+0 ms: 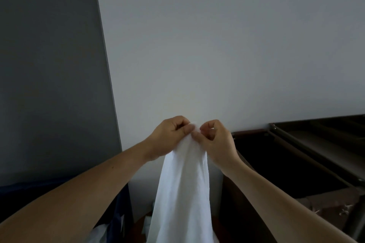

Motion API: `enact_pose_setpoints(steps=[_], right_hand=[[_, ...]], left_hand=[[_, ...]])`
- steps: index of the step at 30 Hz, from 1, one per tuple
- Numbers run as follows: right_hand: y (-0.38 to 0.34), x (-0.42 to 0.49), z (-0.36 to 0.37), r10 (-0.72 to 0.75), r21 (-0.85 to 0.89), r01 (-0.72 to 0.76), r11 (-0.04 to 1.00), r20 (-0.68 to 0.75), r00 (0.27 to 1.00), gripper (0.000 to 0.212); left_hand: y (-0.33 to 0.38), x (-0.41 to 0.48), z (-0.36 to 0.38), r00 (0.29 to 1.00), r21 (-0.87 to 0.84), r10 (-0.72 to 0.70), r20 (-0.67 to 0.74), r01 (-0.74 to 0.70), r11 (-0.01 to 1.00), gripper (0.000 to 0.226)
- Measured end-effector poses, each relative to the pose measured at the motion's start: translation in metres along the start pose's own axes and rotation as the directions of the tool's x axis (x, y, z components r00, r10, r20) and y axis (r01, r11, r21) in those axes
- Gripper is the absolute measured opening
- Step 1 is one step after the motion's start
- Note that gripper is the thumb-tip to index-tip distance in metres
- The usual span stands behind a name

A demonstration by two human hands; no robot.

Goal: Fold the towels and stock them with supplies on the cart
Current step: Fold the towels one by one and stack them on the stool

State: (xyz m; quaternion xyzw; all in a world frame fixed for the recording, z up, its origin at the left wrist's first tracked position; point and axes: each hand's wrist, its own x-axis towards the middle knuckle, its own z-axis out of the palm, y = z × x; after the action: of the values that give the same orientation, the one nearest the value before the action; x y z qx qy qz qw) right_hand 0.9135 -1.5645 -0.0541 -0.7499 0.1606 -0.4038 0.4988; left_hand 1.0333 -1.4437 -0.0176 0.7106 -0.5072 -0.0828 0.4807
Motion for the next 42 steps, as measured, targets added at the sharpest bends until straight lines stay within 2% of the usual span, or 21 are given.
enact_pose_setpoints(steps=[4,5,8,10,11,13,15,18,21,23,25,27,29,30,33,35,37,42], right_hand=[[-0.015,0.005,-0.002,-0.008,-0.007,0.008,1.000,0.011,1.000,0.016],[-0.023,0.010,-0.003,-0.017,0.008,0.017,1.000,0.009,1.000,0.015],[-0.044,0.025,-0.008,-0.069,0.011,0.069,0.998,-0.007,0.998,0.037],[-0.052,0.028,-0.013,-0.086,-0.027,0.086,0.996,-0.006,0.996,0.044],[-0.055,0.028,-0.017,-0.083,-0.018,0.083,0.996,-0.008,0.997,0.043],[-0.063,0.030,-0.029,-0.087,0.067,0.088,0.994,-0.023,0.996,0.042],[-0.076,0.037,-0.043,-0.142,0.130,0.152,0.980,-0.079,0.987,0.047],[-0.088,0.047,-0.050,-0.210,0.036,0.214,0.976,-0.107,0.972,0.053],[-0.083,0.050,-0.045,-0.122,-0.131,0.120,0.984,-0.007,0.993,0.055],[-0.083,0.055,-0.052,-0.156,-0.121,0.151,0.981,-0.025,0.988,0.056],[-0.087,0.055,-0.058,-0.211,-0.014,0.210,0.978,-0.097,0.973,0.046],[-0.081,0.050,-0.056,-0.179,-0.026,0.178,0.984,-0.050,0.983,0.032],[-0.062,0.039,-0.052,-0.094,-0.180,0.110,0.978,0.095,0.991,0.034],[-0.052,0.034,-0.054,-0.052,-0.190,0.076,0.979,0.130,0.990,0.034],[-0.030,0.019,-0.072,-0.012,-0.081,0.024,0.996,0.144,0.989,0.031],[-0.014,0.006,-0.075,0.013,-0.149,0.012,0.989,0.168,0.986,0.034],[0.009,-0.008,-0.074,0.044,-0.213,-0.003,0.977,0.188,0.981,0.028],[0.048,-0.024,-0.076,0.043,-0.348,0.011,0.937,0.145,0.989,0.018]], left_hand=[[0.046,0.028,-0.016,0.973,0.073,0.154,-0.170,-0.144,0.987,0.021],[0.062,0.037,-0.022,0.951,0.082,0.199,-0.237,-0.184,0.979,0.021],[0.108,0.059,-0.048,0.828,0.140,0.351,-0.438,-0.323,0.936,0.023],[0.126,0.065,-0.065,0.777,0.246,0.432,-0.459,-0.356,0.902,0.025],[0.128,0.067,-0.072,0.780,0.309,0.451,-0.434,-0.341,0.888,0.026],[0.123,0.069,-0.083,0.809,0.387,0.436,-0.394,-0.284,0.877,0.026],[0.114,0.070,-0.092,0.814,0.365,0.394,-0.426,-0.244,0.898,0.025],[0.114,0.074,-0.104,0.787,0.236,0.323,-0.525,-0.230,0.944,0.025],[0.115,0.078,-0.113,0.791,0.157,0.255,-0.556,-0.202,0.967,0.025],[0.112,0.079,-0.116,0.795,0.135,0.232,-0.560,-0.188,0.973,0.025],[0.109,0.079,-0.121,0.786,0.122,0.212,-0.581,-0.174,0.977,0.027],[0.108,0.080,-0.123,0.788,0.138,0.209,-0.579,-0.158,0.978,0.027],[0.104,0.081,-0.121,0.802,0.168,0.215,-0.557,-0.145,0.975,0.025],[0.099,0.081,-0.119,0.811,0.181,0.218,-0.543,-0.140,0.973,0.025],[0.080,0.077,-0.111,0.836,0.190,0.205,-0.509,-0.123,0.974,0.027],[0.070,0.076,-0.110,0.845,0.171,0.181,-0.503,-0.108,0.979,0.027],[0.063,0.077,-0.108,0.859,0.143,0.154,-0.489,-0.095,0.985,0.025],[0.047,0.083,-0.095,0.872,0.121,0.106,-0.477,-0.055,0.991,0.022]])
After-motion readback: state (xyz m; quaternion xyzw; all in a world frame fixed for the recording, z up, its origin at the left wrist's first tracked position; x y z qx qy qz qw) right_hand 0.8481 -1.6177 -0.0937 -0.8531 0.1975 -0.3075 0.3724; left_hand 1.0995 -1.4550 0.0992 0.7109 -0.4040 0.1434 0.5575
